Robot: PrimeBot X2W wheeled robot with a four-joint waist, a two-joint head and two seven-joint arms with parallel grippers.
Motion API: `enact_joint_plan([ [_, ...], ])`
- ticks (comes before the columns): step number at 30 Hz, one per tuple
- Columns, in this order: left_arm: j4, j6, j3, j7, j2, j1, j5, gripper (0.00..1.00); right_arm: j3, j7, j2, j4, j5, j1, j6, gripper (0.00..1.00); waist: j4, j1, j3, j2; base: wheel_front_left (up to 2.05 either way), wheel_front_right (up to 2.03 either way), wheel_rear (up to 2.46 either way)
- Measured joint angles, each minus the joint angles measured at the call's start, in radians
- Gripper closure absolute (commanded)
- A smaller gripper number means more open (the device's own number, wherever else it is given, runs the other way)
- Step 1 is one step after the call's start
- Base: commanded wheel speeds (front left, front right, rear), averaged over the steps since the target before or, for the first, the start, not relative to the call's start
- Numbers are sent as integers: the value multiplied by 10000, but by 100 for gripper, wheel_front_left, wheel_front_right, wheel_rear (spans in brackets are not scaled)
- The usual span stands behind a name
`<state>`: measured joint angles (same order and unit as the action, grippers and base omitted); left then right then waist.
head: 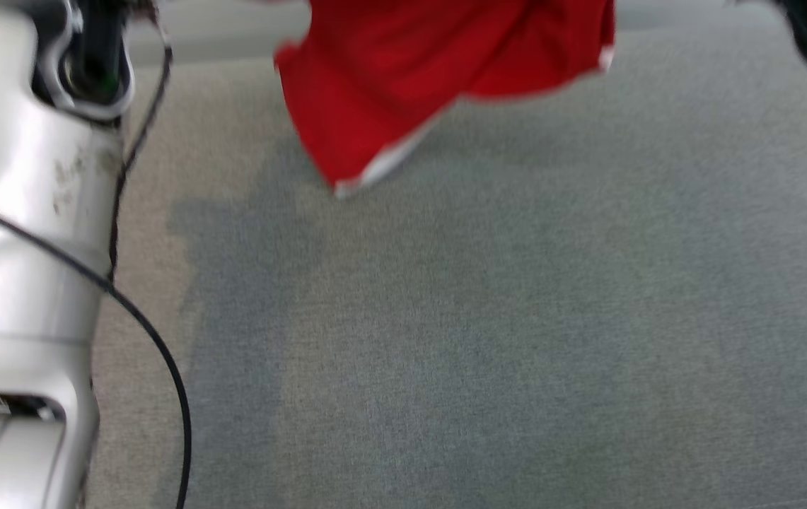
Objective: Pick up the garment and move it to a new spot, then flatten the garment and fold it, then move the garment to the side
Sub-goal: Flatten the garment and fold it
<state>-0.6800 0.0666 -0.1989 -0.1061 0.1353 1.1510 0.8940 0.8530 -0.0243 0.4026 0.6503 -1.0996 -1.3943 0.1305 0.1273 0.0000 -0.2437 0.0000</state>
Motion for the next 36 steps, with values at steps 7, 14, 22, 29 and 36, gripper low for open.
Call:
enact_joint_plan([
  [7, -1174, 219, -38, -1189, -140, 2703, -527, 100, 520, -2243, -554, 2615, 1852, -2369, 6, 100, -109, 0, -1470, 0, 0, 0, 0],
  [14, -1753, 522, 324, -1540, -499, 2976, -817, 100, -405, -2376, -1051, 3302, 3104, -2253, 4, 100, -378, 0, -2480, 0, 0, 0, 0],
  [22, -1756, 616, 157, -1553, -738, 1048, -1177, 100, -58, -2374, -1081, 2938, 2859, -39, 4, 100, -680, 0, -2711, 0, 0, 0, 0],
  [29, -1565, 629, -261, -1555, -800, -730, -811, 100, 869, -2343, -577, 1848, 755, 1448, 4, 100, -769, 0, -2270, 0, 0, 0, 0],
  [36, -1254, 631, -362, -1555, -769, -2155, -631, 100, 1950, -2033, 194, 512, -1189, 2599, 2, 100, -774, 0, -1638, 0, 0, 0, 0],
])
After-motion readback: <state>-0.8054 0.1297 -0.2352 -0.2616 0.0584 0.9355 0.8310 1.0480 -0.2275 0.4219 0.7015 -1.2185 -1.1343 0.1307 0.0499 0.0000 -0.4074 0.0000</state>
